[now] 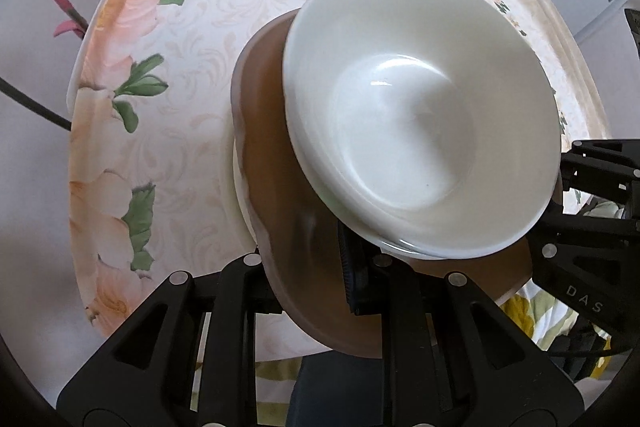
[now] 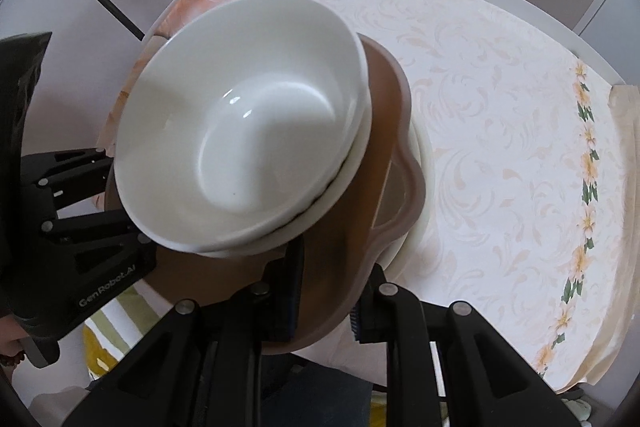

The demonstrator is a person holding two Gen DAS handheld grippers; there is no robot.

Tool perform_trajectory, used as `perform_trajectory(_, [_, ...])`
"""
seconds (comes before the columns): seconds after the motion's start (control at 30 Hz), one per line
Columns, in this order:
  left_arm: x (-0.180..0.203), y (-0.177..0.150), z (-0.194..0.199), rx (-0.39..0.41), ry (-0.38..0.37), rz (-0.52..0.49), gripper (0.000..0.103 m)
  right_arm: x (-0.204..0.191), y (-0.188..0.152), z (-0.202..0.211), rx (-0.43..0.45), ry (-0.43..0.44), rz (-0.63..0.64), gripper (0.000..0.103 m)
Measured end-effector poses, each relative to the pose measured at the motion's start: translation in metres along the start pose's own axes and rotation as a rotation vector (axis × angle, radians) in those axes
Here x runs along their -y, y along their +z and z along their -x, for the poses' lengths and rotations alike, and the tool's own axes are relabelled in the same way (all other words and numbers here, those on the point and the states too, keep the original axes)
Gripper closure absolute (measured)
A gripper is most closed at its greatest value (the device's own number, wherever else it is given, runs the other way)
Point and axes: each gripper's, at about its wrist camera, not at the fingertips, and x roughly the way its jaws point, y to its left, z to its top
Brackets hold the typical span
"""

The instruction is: Organize plates and bowls

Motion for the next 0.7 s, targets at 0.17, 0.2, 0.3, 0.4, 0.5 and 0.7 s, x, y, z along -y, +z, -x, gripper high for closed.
perform_trajectory(0.17, [0.002,0.002,-0.002,-0.012,0.014,-0.002,0.086,-0.009,-0.009,0.0,0.007,-0.006,-0.016,0.085])
perform_trajectory(0.2, [0.003,0.002,-0.002,-0.015,0.018,-0.005,0.086,-0.008,-0.009,0.0,0.007,-0.004,-0.023,0.085])
perform_trajectory(0.3, [0.006,0.003,-0.004,-0.022,0.044,-0.03,0.085,-0.008,-0.009,0.001,0.009,-0.002,-0.037,0.085])
perform_trajectory(0.4, [0.006,0.005,-0.005,-0.03,0.046,-0.032,0.081,0.015,-0.009,-0.002,0.009,-0.003,-0.038,0.085])
perform_trajectory(0.5, [0.006,0.008,-0.006,-0.05,0.043,-0.031,0.08,0.015,-0.008,-0.002,0.007,-0.007,-0.045,0.085])
perform_trajectory(0.7, [0.004,0.012,-0.003,-0.095,0.021,-0.027,0.079,0.019,-0.005,-0.003,-0.001,-0.002,-0.064,0.085])
